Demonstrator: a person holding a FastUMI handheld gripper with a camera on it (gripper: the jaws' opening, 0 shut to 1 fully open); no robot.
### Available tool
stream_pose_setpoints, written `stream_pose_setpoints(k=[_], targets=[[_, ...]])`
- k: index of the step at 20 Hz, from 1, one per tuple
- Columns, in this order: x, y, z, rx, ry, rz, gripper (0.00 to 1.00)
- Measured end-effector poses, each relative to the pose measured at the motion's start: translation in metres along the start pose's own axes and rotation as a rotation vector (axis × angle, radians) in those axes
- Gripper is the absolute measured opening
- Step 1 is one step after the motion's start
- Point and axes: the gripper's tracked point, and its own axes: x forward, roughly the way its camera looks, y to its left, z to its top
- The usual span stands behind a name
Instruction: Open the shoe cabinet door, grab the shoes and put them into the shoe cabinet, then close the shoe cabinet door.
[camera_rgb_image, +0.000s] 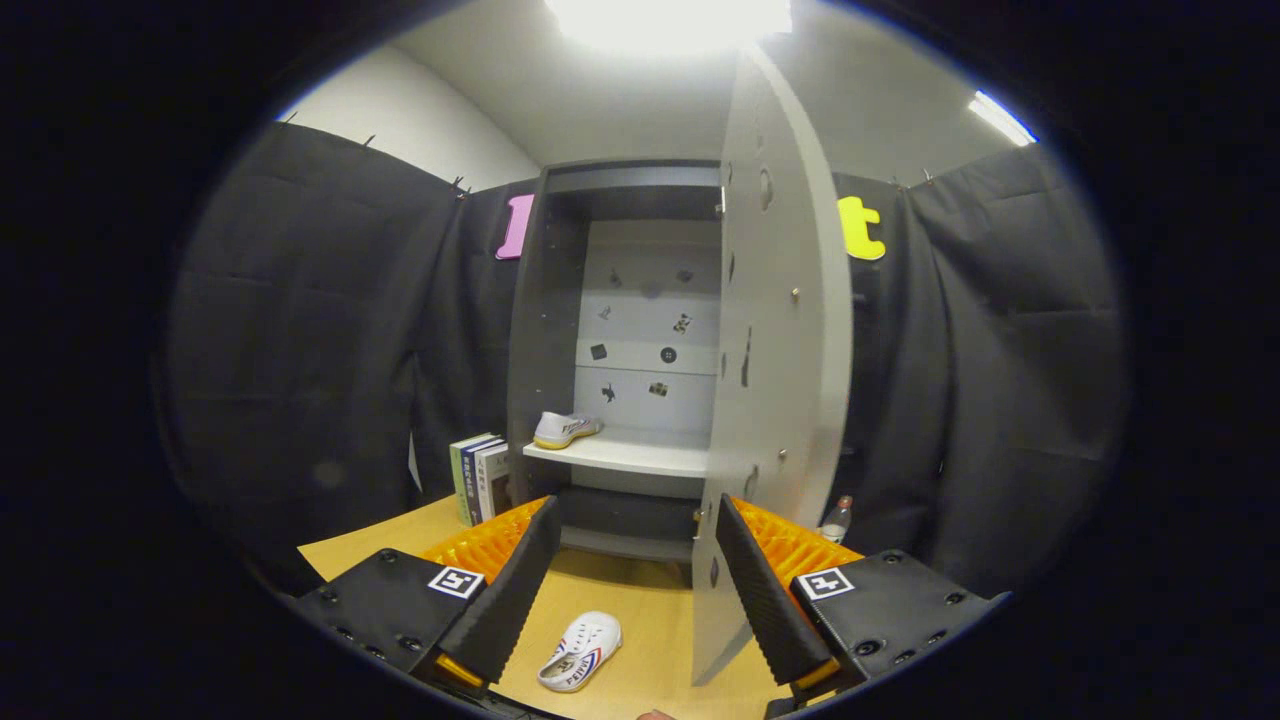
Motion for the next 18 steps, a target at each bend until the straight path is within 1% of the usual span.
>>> stream_pose_setpoints(k=[3,7,11,14,18], targets=[[0.024,0.024,-0.035,0.026,0.06,0.039,0.97],[0.047,0.046,-0.083,0.072,0.152,0.067,0.98],[0.074,0.059,-0.13,0.108,0.233,0.058,0.98],[0.09,0.075,-0.166,0.118,0.287,0.073,0.98],[0.103,0.089,-0.212,0.116,0.391,0.094,0.98]])
